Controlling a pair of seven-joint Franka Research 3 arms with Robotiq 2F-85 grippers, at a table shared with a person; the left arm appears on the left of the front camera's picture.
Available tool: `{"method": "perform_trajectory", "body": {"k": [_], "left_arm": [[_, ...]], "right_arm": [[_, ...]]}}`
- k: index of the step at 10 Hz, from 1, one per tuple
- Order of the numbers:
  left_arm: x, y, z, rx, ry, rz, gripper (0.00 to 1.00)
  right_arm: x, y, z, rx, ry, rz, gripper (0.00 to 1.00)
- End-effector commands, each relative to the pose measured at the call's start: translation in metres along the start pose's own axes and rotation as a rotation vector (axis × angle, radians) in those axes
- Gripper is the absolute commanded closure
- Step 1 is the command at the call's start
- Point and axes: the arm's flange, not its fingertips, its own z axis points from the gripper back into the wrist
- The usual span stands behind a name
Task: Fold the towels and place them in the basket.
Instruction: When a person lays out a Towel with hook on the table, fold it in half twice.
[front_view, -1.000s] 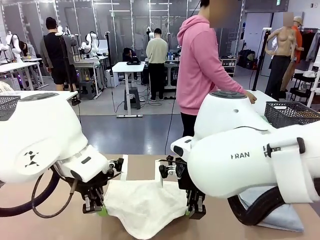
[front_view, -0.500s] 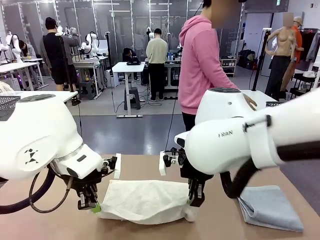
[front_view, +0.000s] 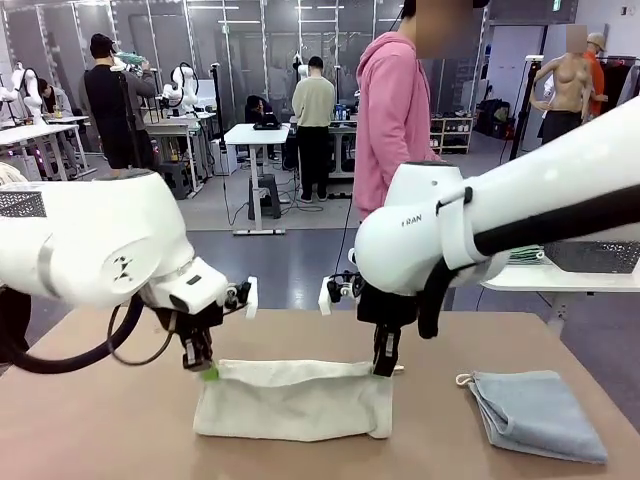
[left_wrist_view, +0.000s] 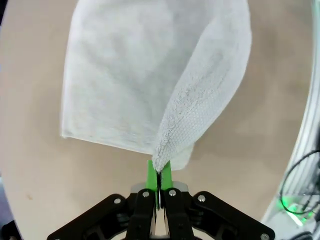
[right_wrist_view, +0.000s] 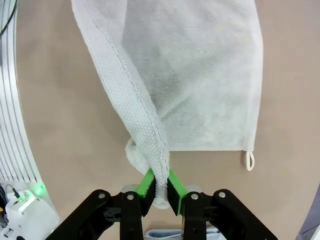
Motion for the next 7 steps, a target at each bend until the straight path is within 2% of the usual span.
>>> {"method": "perform_trajectory", "body": {"k": [1, 3, 7], "left_arm": [[0.014, 0.036, -0.004, -0.014, 0.023, -0.030, 1.00], [0.013, 0.071, -0.019, -0.038, 0.041, -0.037, 1.00], [0.019, 0.103, -0.037, -0.037, 0.046, -0.040, 1.00]], "right_arm": [[0.009, -0.029, -0.003, 0.028, 0.025, 0.019, 1.00], [0.011, -0.057, -0.010, 0.021, 0.045, 0.034, 1.00], [0.016, -0.087, -0.031, 0.026, 0.068, 0.002, 1.00]]}}
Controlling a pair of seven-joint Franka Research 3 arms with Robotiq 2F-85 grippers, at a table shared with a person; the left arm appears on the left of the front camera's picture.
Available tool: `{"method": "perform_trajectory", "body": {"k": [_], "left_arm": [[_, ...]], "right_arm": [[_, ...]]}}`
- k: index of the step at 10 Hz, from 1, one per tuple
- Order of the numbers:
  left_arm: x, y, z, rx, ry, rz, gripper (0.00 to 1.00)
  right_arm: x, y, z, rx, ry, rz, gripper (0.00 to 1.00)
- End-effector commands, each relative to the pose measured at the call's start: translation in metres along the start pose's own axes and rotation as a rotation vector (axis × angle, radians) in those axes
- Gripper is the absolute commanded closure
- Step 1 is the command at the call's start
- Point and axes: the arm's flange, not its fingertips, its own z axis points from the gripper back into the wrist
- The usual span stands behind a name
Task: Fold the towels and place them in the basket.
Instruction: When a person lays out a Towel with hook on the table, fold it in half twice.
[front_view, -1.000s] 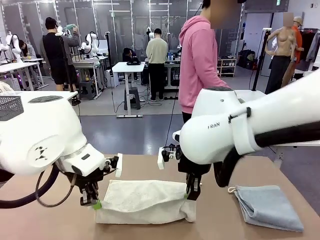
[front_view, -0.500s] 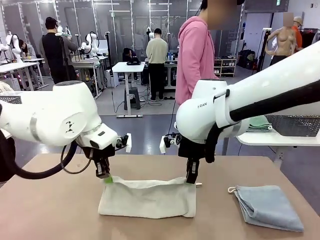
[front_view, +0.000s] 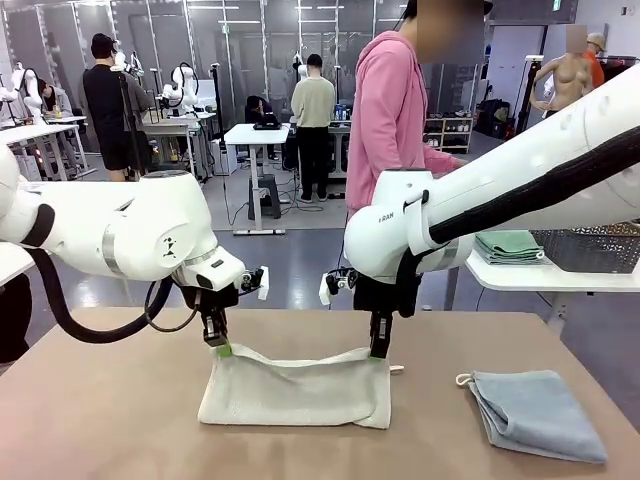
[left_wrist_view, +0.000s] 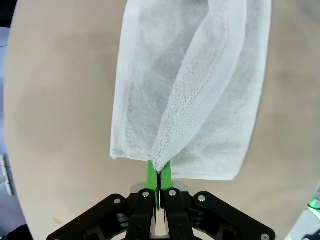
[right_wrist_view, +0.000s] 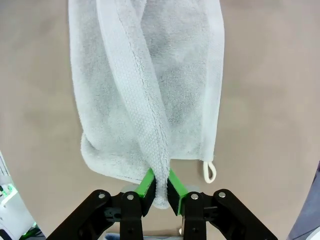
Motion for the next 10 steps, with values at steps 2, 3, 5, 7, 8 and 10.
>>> {"method": "perform_trajectory", "body": {"k": [2, 3, 5, 7, 8, 10], "left_arm": [[0.008, 0.007, 0.004, -0.012, 0.004, -0.037, 1.00], [0.003, 0.004, -0.001, 0.000, -0.004, -0.001, 1.00], [0.003, 0.004, -0.001, 0.000, -0.004, -0.001, 1.00], [0.005, 0.012, -0.005, 0.023, 0.011, 0.010, 0.97], [0.007, 0.019, -0.009, 0.040, 0.010, -0.019, 0.97], [0.009, 0.024, -0.021, 0.045, 0.036, -0.034, 0.97]], "right_arm": [[0.000, 0.000, 0.000, 0.000, 0.000, 0.000, 1.00], [0.000, 0.000, 0.000, 0.000, 0.000, 0.000, 1.00], [0.000, 0.000, 0.000, 0.000, 0.000, 0.000, 1.00], [0.006, -0.013, -0.008, 0.031, -0.006, 0.031, 0.90], [0.009, -0.022, -0.016, 0.024, -0.009, 0.057, 0.90], [0.004, -0.034, -0.028, 0.027, -0.028, 0.062, 0.90]]}}
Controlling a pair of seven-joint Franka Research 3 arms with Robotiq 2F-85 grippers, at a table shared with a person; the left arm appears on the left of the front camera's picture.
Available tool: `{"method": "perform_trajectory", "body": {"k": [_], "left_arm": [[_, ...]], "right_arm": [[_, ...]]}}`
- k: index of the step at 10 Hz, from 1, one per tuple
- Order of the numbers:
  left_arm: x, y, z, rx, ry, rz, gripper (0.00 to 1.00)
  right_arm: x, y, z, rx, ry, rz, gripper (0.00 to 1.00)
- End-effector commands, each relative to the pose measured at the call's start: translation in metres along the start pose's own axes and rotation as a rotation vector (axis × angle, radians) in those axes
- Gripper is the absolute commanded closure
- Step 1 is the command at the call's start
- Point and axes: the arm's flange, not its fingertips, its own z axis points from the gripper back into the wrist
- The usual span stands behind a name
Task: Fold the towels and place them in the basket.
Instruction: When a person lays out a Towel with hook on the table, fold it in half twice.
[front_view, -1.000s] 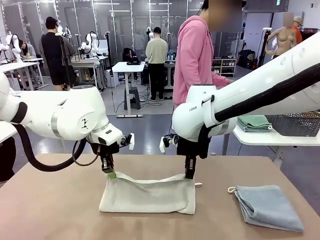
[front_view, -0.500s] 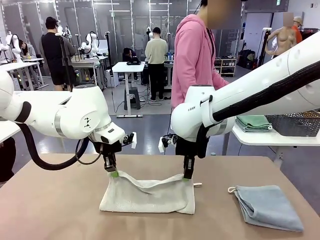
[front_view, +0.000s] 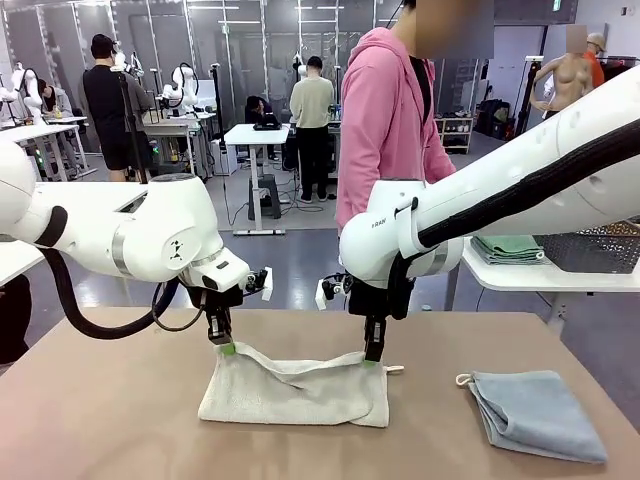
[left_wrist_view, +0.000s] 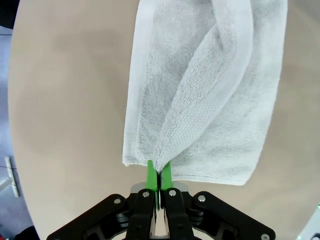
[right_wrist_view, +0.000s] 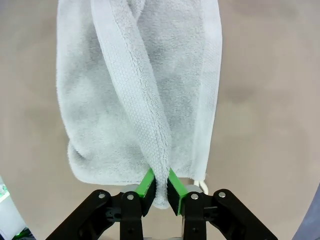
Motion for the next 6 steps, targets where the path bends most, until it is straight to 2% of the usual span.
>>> {"method": "perform_trajectory", "body": {"k": [1, 6], "left_arm": [[0.004, 0.010, -0.010, 0.028, 0.020, -0.005, 0.97], [0.005, 0.007, -0.025, 0.047, 0.039, -0.006, 0.97]], "right_arm": [[-0.005, -0.015, -0.008, -0.008, -0.011, 0.030, 0.90], [-0.013, -0.018, -0.025, 0.005, -0.004, 0.007, 0.90]]}}
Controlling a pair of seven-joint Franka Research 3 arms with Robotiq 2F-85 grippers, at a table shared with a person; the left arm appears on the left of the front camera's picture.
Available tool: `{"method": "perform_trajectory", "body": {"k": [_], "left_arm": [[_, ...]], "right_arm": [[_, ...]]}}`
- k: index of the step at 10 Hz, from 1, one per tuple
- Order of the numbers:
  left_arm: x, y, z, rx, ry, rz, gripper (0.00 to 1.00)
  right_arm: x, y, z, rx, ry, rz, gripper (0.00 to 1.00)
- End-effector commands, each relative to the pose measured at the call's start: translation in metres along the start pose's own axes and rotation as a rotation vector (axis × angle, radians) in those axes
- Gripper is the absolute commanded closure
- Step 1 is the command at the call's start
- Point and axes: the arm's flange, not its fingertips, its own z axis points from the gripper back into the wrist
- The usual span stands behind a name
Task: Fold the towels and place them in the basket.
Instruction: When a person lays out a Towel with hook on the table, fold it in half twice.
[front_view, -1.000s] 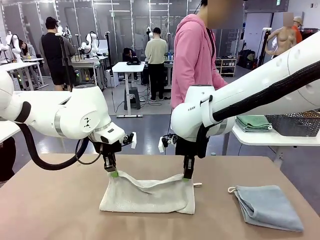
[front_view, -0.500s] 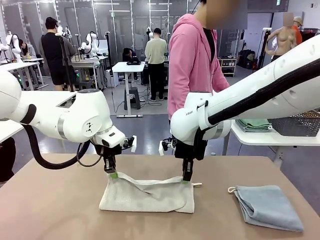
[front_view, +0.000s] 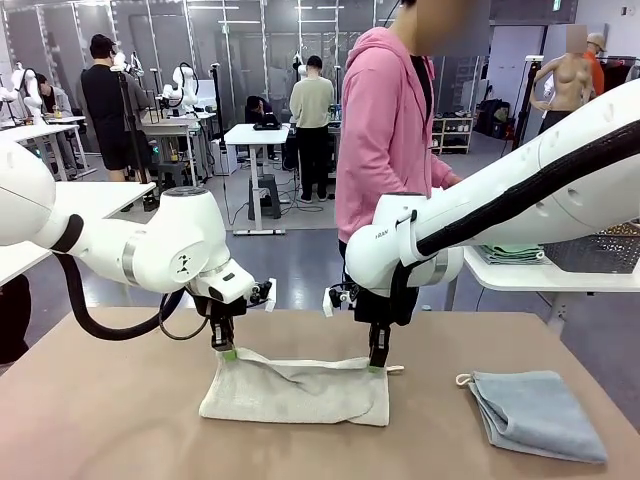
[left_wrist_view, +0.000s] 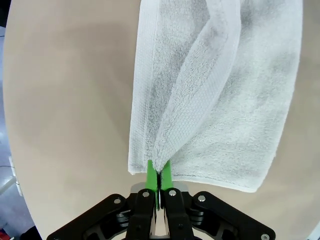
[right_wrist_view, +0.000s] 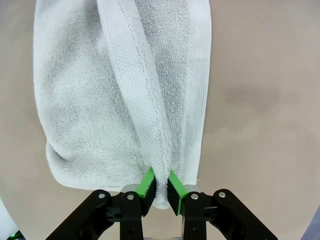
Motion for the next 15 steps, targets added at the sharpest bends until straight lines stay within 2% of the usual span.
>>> {"method": "perform_trajectory", "body": {"k": [1, 2, 3, 4, 5, 6, 7, 8, 9, 11, 12, 13, 15], "left_arm": [[0.001, 0.000, -0.005, 0.044, 0.013, 0.021, 0.73], [0.000, -0.002, -0.005, 0.058, 0.014, 0.024, 0.60], [0.000, -0.003, -0.004, 0.068, 0.022, 0.023, 0.37], [-0.001, -0.005, -0.003, 0.075, 0.027, 0.025, 0.24], [-0.002, -0.009, 0.000, 0.085, 0.039, 0.034, 0.01], [-0.004, -0.012, 0.005, 0.092, 0.045, 0.043, 0.37], [-0.004, -0.017, 0.010, 0.099, 0.044, 0.044, 0.00], [-0.003, -0.024, 0.016, 0.100, 0.033, 0.056, 0.01], [-0.002, -0.033, 0.022, 0.098, 0.023, 0.083, 0.00], [0.000, -0.057, 0.033, 0.074, 0.003, 0.166, 0.00], [0.000, -0.065, 0.032, 0.057, 0.010, 0.146, 0.02], [0.004, -0.039, 0.028, 0.074, 0.031, 0.113, 0.02], [0.004, -0.039, 0.028, 0.074, 0.031, 0.113, 0.02]], "right_arm": [[-0.002, 0.001, -0.004, -0.017, -0.008, 0.016, 0.70], [-0.002, 0.002, -0.004, -0.031, -0.011, 0.015, 0.57], [-0.002, 0.003, -0.003, -0.046, -0.009, 0.017, 0.35], [-0.003, 0.006, -0.002, -0.058, -0.008, 0.016, 0.22], [-0.005, 0.009, 0.001, -0.073, -0.005, 0.015, 0.00], [-0.007, 0.013, 0.005, -0.087, 0.005, 0.009, 0.00], [-0.008, 0.018, 0.009, -0.098, 0.008, 0.005, 0.00], [-0.008, 0.025, 0.014, -0.100, 0.011, -0.010, 0.11], [-0.007, 0.034, 0.019, -0.111, 0.031, -0.046, 0.02], [-0.007, 0.053, 0.026, -0.121, -0.002, -0.111, 0.00], [-0.007, 0.055, 0.027, -0.113, -0.017, -0.118, 0.00], [-0.007, 0.038, 0.026, -0.090, 0.006, -0.061, 0.00], [-0.007, 0.038, 0.026, -0.090, 0.006, -0.061, 0.00]]}}
